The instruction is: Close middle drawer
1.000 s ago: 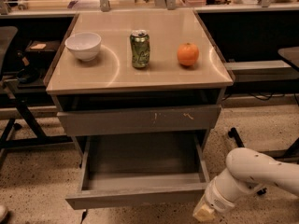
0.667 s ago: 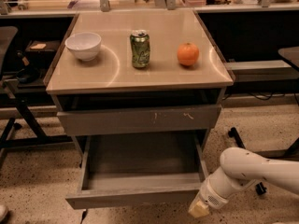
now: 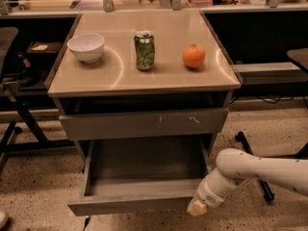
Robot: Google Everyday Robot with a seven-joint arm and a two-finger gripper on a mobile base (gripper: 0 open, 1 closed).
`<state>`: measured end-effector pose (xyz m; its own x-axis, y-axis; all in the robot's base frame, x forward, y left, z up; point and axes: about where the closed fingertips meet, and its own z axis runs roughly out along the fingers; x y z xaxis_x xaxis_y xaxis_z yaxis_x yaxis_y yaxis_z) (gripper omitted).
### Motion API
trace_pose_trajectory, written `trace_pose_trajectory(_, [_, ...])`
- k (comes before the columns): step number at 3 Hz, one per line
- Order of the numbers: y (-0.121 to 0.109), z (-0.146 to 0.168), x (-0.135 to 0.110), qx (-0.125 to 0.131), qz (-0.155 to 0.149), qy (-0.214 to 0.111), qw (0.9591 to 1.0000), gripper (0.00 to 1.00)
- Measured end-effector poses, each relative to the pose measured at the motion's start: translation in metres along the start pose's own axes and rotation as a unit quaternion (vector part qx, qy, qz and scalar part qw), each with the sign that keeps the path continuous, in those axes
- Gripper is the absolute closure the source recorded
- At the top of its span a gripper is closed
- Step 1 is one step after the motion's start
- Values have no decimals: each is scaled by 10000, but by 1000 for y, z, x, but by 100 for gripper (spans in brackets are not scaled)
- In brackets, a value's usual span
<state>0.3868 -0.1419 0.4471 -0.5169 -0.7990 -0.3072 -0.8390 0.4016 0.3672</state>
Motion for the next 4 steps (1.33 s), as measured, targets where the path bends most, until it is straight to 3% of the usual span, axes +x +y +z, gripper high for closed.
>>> trace_pose_trajectory(1, [-12, 7, -14, 15, -146, 8, 9999, 100])
trace_pose_trajectory(4, [-12, 7, -14, 15, -149, 7, 9999, 36])
